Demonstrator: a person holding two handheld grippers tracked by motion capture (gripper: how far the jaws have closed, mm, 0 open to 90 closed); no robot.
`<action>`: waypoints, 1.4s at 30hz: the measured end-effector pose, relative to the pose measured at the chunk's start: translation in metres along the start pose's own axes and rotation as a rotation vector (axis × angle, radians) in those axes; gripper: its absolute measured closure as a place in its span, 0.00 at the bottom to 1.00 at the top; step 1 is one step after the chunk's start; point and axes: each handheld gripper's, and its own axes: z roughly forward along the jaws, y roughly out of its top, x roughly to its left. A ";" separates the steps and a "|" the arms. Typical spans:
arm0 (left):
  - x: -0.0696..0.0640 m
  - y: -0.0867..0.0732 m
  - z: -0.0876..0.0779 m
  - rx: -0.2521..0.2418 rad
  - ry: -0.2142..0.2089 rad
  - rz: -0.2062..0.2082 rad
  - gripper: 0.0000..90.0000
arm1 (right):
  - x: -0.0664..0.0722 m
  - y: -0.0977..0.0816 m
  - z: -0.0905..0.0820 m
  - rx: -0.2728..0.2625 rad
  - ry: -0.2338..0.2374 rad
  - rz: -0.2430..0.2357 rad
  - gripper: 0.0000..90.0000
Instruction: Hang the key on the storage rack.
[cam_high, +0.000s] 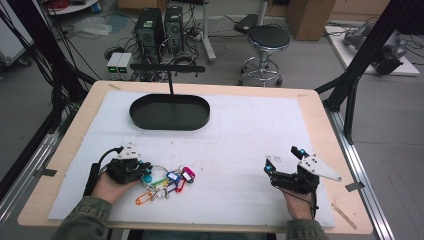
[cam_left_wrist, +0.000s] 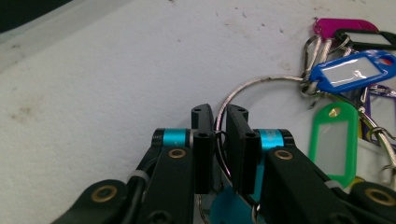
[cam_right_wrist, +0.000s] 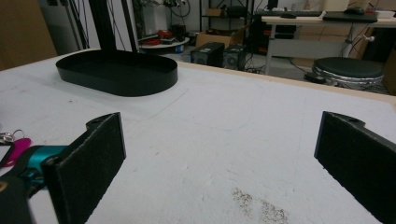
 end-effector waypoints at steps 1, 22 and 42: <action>0.000 0.001 0.000 -0.003 -0.011 0.001 0.91 | 0.000 0.000 0.000 -0.001 -0.001 -0.001 0.01; -0.008 0.018 -0.025 -0.142 -0.007 0.019 0.91 | -0.001 0.000 -0.001 -0.004 -0.006 -0.003 0.01; -0.003 0.054 -0.050 -0.207 -0.041 0.016 0.92 | 0.000 0.000 -0.003 -0.010 -0.018 0.008 0.01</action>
